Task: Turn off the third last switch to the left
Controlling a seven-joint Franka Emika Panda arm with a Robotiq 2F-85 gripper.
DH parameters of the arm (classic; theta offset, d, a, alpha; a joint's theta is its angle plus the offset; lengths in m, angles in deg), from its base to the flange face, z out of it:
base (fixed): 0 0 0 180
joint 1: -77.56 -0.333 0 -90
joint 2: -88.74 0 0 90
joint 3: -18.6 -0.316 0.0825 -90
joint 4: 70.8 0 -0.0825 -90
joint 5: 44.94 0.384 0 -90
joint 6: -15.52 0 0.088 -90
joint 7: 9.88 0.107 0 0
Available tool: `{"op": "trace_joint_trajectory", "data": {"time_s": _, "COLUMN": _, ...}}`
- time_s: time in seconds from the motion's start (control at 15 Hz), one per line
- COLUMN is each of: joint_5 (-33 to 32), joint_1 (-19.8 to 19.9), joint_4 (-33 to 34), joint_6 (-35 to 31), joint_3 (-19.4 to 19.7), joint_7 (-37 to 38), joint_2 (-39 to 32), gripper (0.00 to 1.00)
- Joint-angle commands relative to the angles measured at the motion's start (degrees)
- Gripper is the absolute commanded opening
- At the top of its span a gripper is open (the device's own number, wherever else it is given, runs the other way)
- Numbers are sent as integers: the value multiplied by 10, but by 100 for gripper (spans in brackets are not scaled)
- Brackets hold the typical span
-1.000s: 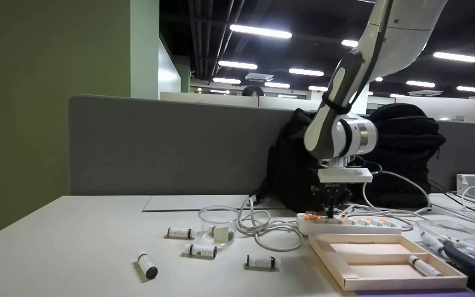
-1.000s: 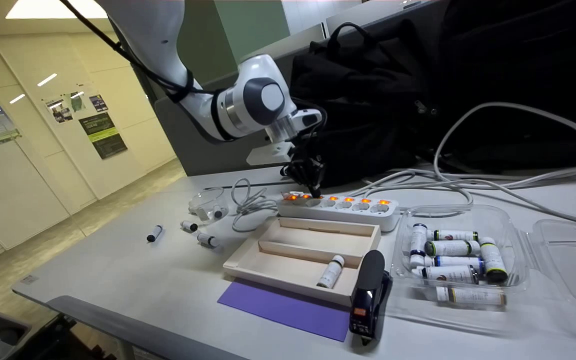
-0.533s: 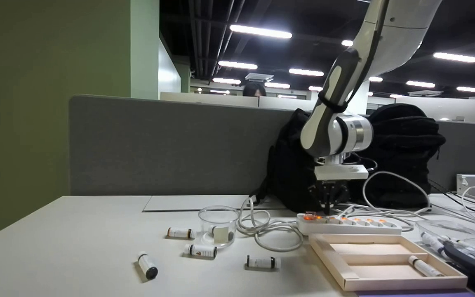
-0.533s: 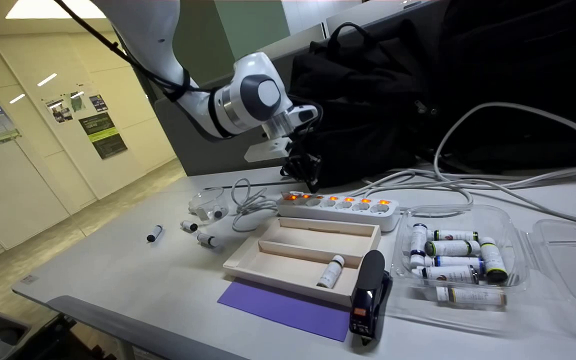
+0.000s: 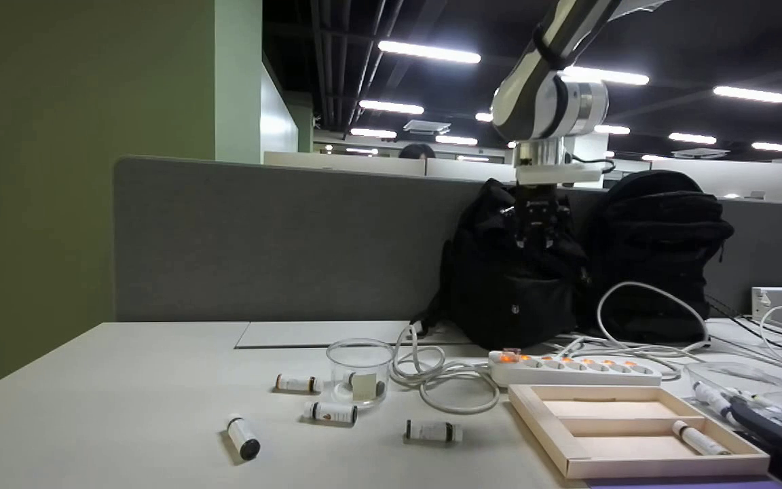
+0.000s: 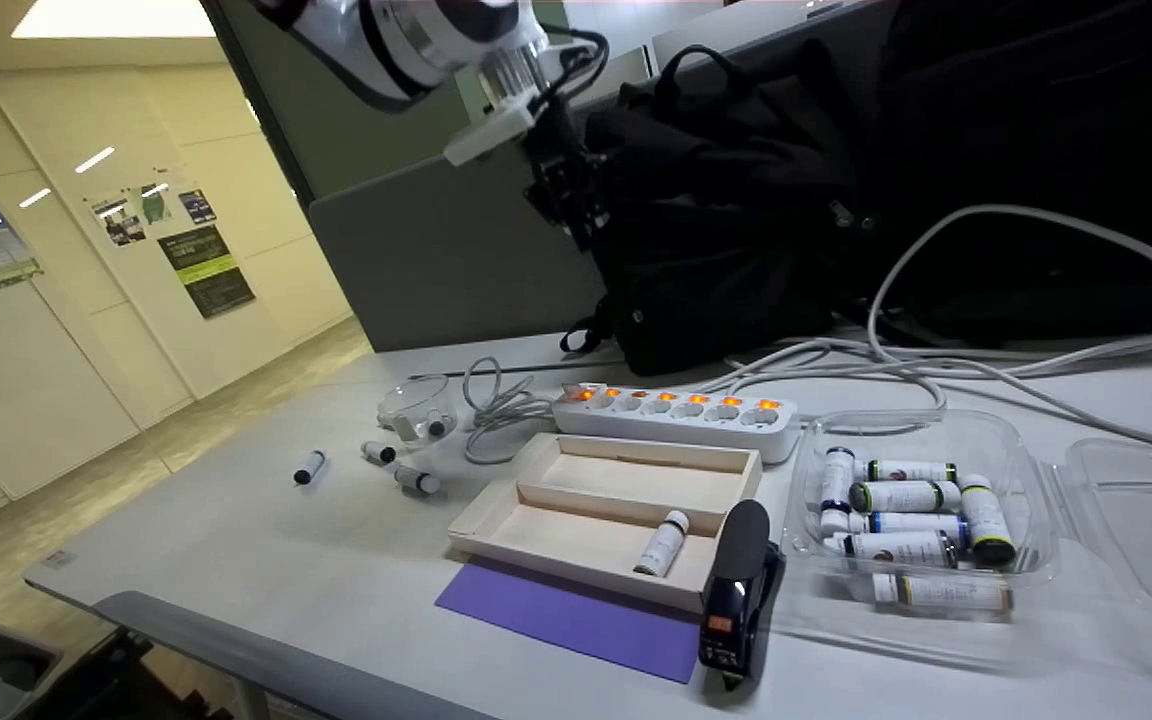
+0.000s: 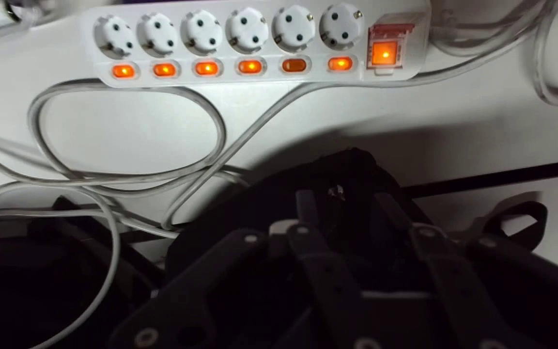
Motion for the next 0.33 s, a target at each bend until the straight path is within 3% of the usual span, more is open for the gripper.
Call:
{"op": "trace_joint_trajectory", "data": {"time_s": 0.0, "joint_5": -13, "joint_1": 32, "joint_4": 47, "joint_6": 161, "joint_3": -25, "joint_7": -34, "joint_2": 25, "gripper": 67}}
{"op": "trace_joint_trajectory", "data": {"time_s": 0.07, "joint_5": -16, "joint_1": 29, "joint_4": 23, "joint_6": 99, "joint_3": -28, "joint_7": -12, "joint_2": 25, "gripper": 48}}
{"op": "trace_joint_trajectory", "data": {"time_s": 0.27, "joint_5": -15, "joint_1": 40, "joint_4": 35, "joint_6": 148, "joint_3": -34, "joint_7": -29, "joint_2": 32, "gripper": 67}}
